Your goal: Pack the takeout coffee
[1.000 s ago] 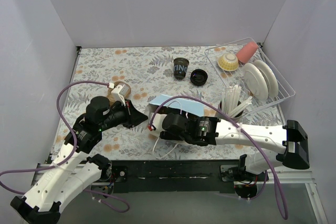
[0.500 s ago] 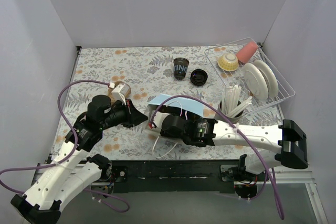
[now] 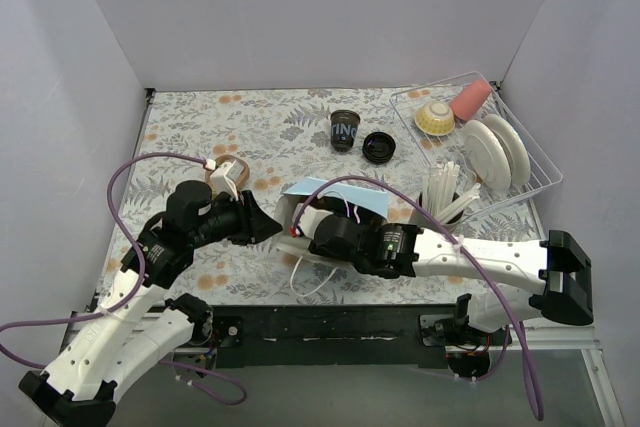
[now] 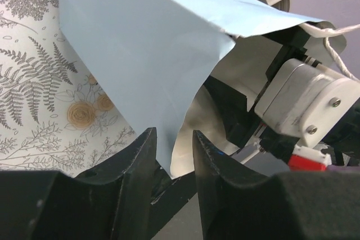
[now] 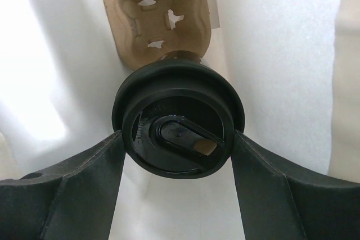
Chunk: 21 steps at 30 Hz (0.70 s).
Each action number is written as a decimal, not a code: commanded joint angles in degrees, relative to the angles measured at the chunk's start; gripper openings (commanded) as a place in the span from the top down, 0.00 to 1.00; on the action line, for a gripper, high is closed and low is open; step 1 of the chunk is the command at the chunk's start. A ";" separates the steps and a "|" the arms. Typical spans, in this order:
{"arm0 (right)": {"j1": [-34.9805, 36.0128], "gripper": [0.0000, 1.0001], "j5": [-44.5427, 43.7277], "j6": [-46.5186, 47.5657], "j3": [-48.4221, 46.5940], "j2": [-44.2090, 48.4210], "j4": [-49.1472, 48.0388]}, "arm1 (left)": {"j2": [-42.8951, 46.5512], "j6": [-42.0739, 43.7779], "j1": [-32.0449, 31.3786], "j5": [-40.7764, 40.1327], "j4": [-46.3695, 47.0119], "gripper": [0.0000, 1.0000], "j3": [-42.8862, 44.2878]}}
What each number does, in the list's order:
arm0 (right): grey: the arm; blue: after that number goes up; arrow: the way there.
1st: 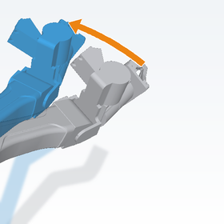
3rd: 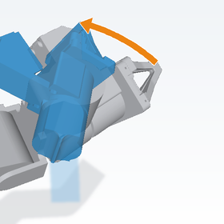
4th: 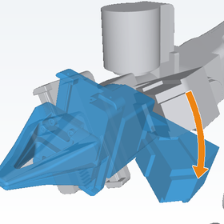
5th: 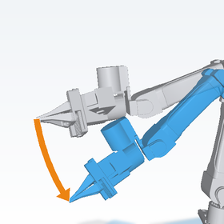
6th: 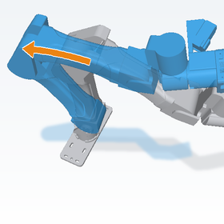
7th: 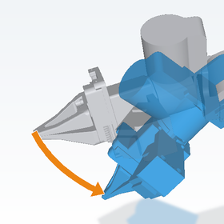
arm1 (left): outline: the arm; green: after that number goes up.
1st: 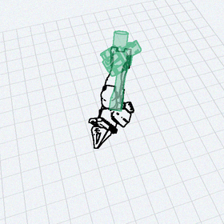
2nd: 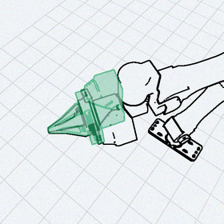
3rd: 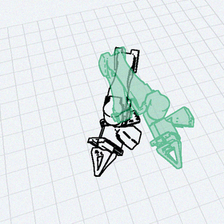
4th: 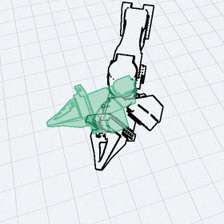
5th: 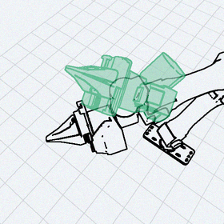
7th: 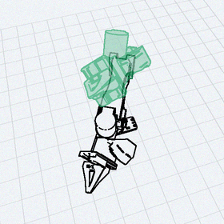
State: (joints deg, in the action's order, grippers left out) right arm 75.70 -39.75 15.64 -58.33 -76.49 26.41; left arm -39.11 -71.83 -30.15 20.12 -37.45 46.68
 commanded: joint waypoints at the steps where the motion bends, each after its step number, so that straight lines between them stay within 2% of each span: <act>1: -0.73 0.60 -1.12 -1.93 -0.03 1.78 -1.45 | 1.05 -0.85 0.09 -1.22 -2.28 0.68 0.61; 6: -1.34 0.60 -0.25 -2.02 0.58 2.48 -1.28 | 0.79 -0.24 0.09 -1.49 2.72 0.68 -2.11; 10: -3.01 0.60 2.47 -1.14 3.04 4.33 -3.29 | -1.14 -0.68 0.09 0.44 6.95 0.75 -4.66; 14: -3.72 0.60 5.38 2.72 4.01 5.21 -4.88 | -1.84 -0.94 0.09 1.77 9.94 1.00 -4.84; 21: -3.98 0.61 5.21 4.14 4.54 4.77 -4.88 | 0.17 -2.52 0.09 3.87 9.94 1.00 -5.10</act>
State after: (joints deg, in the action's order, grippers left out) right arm 71.96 -35.20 18.48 -54.46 -72.51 23.88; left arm -41.15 -73.19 -30.15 21.56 -29.36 41.78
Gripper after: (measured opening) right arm 0.774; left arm 0.010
